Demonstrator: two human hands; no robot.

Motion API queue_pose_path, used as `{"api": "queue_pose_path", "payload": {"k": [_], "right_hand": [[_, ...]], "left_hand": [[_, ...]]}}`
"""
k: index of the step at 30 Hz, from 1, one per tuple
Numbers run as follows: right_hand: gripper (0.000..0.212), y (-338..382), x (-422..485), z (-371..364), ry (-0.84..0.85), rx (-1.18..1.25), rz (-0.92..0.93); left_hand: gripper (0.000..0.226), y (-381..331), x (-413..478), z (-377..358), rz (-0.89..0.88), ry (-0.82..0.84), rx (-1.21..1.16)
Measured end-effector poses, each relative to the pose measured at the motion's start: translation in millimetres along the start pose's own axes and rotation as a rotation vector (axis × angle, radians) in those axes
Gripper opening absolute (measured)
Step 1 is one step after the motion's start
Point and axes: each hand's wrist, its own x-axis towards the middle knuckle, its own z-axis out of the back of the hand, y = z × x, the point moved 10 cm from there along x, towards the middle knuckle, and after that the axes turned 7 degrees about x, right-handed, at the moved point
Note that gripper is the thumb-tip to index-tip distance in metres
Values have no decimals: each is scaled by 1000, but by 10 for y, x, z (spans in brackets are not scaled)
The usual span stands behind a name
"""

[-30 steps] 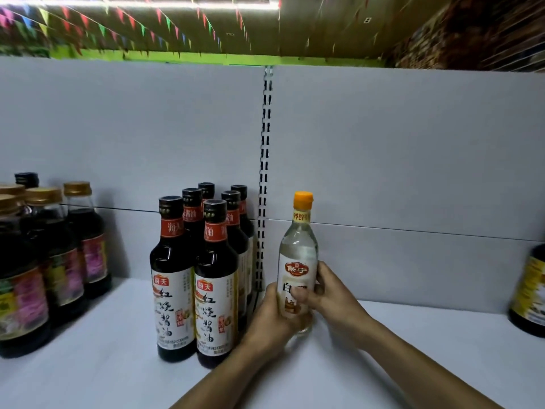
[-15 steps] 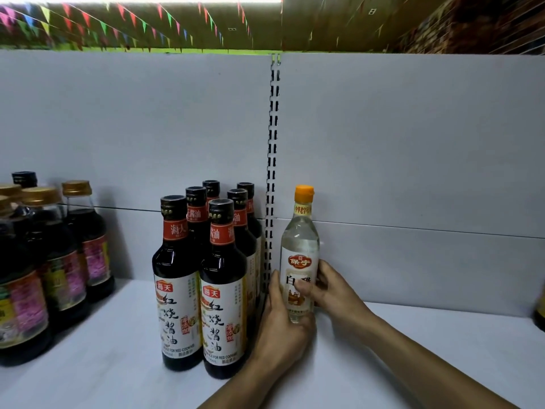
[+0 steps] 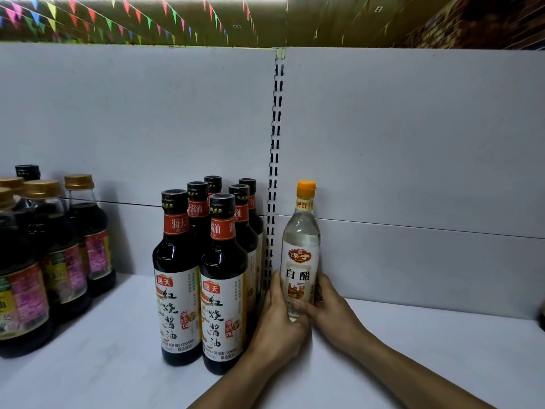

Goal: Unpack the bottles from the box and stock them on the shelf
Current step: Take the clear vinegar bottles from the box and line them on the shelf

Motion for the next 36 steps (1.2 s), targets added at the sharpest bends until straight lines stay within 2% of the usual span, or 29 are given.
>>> {"api": "queue_pose_path", "payload": {"k": [5,9,19,24,28,32,36], "right_hand": [[44,-7,-15,-11,-39,-25,7],[40,28,-44,-4,-52,-55,17],[46,25,-42,43,-87,-130,23],[46,78,-95,29,-87,-215,21],[53,139,-145,18,-93,-235,9],[79,170,-249,50,-99,-262,-31],[78,214,-434,177,-115,-326,-114]], "left_hand": [[91,8,0,-9,16,24,-56],[96,5,-1,-15,10,33,-63],[108,118,54,-50,22,54,-81],[104,121,61,-50,47,53,-85],[101,55,37,-42,64,55,-91],[99,-68,-52,-49,81,102,-36],[102,-166,-154,-103,53,106,16]]}}
